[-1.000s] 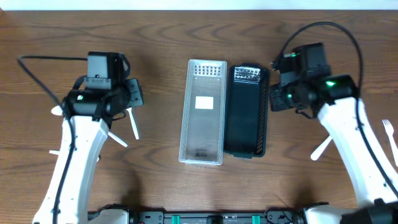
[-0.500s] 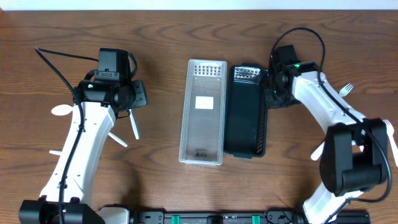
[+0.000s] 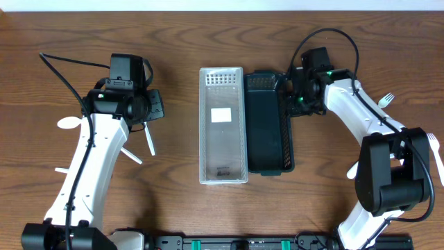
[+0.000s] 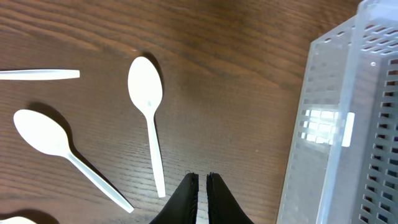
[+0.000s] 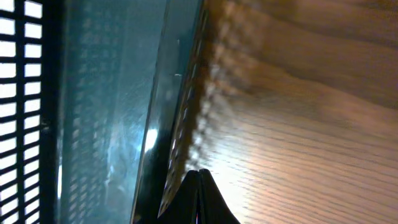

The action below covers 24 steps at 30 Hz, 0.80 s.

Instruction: Pack container

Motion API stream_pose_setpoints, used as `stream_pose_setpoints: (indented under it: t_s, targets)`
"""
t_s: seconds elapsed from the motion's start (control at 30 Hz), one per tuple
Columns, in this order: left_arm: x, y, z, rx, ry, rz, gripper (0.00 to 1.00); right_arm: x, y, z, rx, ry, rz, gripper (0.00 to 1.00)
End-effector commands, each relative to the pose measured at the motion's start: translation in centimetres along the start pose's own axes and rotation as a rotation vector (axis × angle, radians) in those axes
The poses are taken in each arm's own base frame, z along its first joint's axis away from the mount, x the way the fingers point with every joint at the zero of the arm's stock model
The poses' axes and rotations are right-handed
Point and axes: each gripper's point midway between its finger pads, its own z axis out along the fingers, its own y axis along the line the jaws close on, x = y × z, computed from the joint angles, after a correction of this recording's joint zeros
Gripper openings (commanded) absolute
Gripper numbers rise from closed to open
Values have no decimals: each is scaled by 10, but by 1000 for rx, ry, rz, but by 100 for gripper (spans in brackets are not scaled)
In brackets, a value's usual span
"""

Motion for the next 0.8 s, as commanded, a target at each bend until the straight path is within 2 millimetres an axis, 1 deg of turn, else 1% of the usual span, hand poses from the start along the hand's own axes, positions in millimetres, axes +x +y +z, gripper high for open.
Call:
stream_pose_setpoints:
  t_s: [0.0, 0.13, 0.2, 0.37, 0.4, 0.47, 0.5, 0.53, 0.57, 0.6, 0.63, 0.67, 0.7, 0.73, 0.77]
  targets:
    - [-5, 0, -4, -6, -15, 0, 10, -2, 10, -3, -55, 0, -25, 1]
    - [-5, 0, -4, -6, -15, 0, 10, -2, 9, -3, -54, 3, -23, 1]
    - [-5, 0, -4, -6, -15, 0, 10, -2, 5, -3, -35, 2, -18, 1]
    - [-6, 0, -4, -7, -15, 0, 15, -1, -1, -3, -19, 3, -7, 1]
    - [-6, 0, -4, -7, -15, 0, 15, -2, -6, -4, 5, 2, 15, 2]
    - [-6, 0, -4, -6, -15, 0, 17, -4, -30, -10, 126, -19, 126, 6]
    - [-6, 0, -4, -6, -15, 0, 17, -8, -45, -18, 205, -46, 197, 7]
    - [-6, 0, -4, -7, -15, 0, 17, -12, -56, -27, 259, -75, 243, 9]
    - [-6, 0, -4, -6, -15, 0, 22, -17, -67, -41, 306, -114, 290, 12]
    - [-6, 0, -4, -7, -15, 0, 25, -23, -74, -54, 334, -147, 318, 19]
    - [-5, 0, -4, -7, -15, 0, 29, -30, -81, -71, 351, -191, 338, 32]
    - [-5, 0, -4, -6, -14, 0, 33, -39, -86, -88, 354, -240, 352, 47]
    - [-5, 0, -4, -6, -14, 0, 37, -48, -91, -105, 353, -297, 366, 68]
    - [-5, 0, -4, -6, -15, 0, 39, -55, -96, -120, 355, -348, 376, 73]
    - [-5, 0, -4, -6, -15, 0, 40, -60, -102, -134, 362, -392, 390, 74]
